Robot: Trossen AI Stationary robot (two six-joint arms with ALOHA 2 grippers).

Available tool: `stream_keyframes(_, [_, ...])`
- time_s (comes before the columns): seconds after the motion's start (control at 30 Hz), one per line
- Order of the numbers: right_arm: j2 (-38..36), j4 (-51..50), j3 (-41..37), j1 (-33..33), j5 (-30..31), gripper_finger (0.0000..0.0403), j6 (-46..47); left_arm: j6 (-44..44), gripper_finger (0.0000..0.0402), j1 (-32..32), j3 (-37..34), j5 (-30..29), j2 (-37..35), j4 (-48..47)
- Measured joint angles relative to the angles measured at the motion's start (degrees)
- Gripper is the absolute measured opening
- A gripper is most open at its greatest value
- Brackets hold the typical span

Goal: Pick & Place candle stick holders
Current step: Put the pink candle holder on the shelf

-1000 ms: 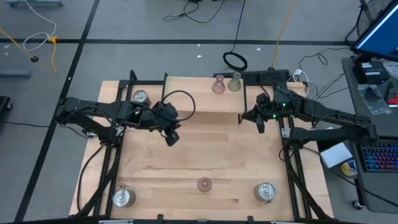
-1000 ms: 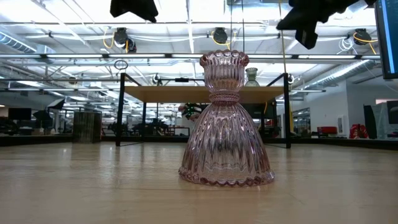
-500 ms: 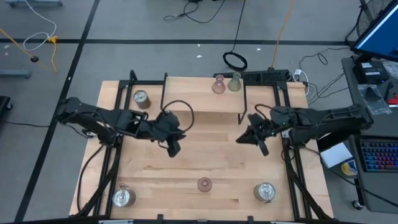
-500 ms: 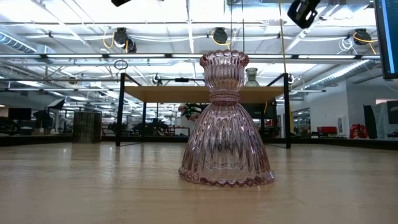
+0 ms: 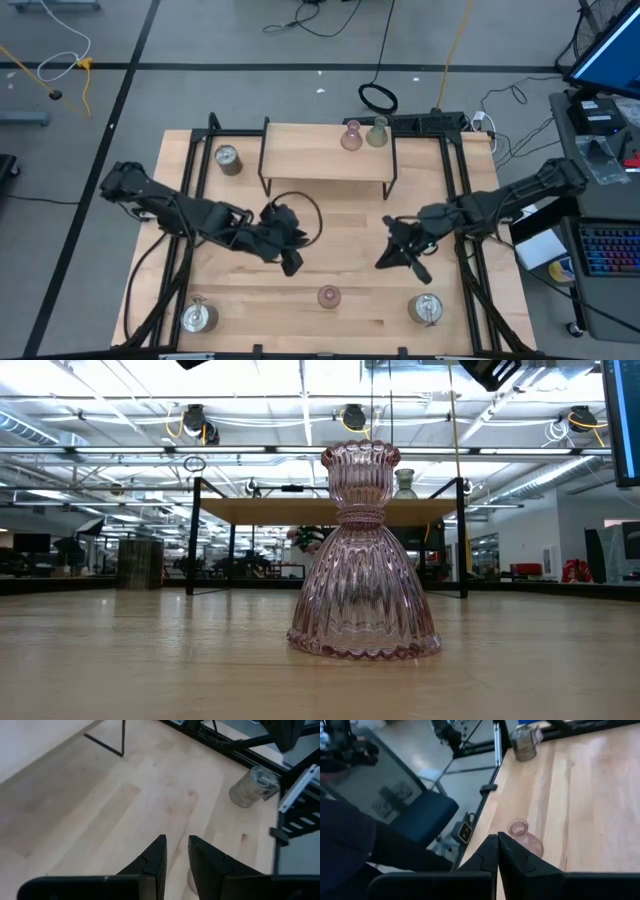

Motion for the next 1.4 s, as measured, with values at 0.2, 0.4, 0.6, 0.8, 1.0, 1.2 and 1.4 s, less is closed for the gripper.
stream_keyframes(0.2, [5.3, 2.83, 0.0, 1.24, 0.11, 0.0, -4.06, -3.66, 0.0081, -3.62, -0.2, -6.91, 0.04, -2.66])
stream_keyframes(0.4, [10.26, 7.08, 0.0, 1.2, 0.14, 0.0, -7.03, -10.26, 0.0081, -7.33, -4.13, -11.3, -0.88, -1.94])
stream_keyframes(0.6, [13.85, 11.22, 0.0, 1.19, 1.63, 0.0, -6.66, -17.67, 0.0081, -9.9, -11.02, -11.69, -0.75, 2.7])
stream_keyframes(0.8, [16.57, 12.03, 0.0, 1.15, 3.23, 0.0, -2.65, -21.99, 0.0081, -11.87, -16.86, -11.75, -0.75, 8.48])
stream_keyframes(1.0, [18.17, 12.71, 0.0, 1.17, 3.11, 0.0, 0.32, -24.06, 0.0081, -13.06, -21.62, -11.85, -1.43, 12.98])
stream_keyframes(1.2, [19.92, 9.51, 4.35, 1.07, 3.11, 0.0, -0.17, -24.16, 0.0081, -13.84, -25.79, -13.26, -3.91, 16.1])
stream_keyframes(1.4, [25.83, -3.77, 14.55, 0.51, 3.34, 0.0, -3.16, -22.64, 0.0081, -13.86, -30.41, -13.25, -9.26, 16.91])
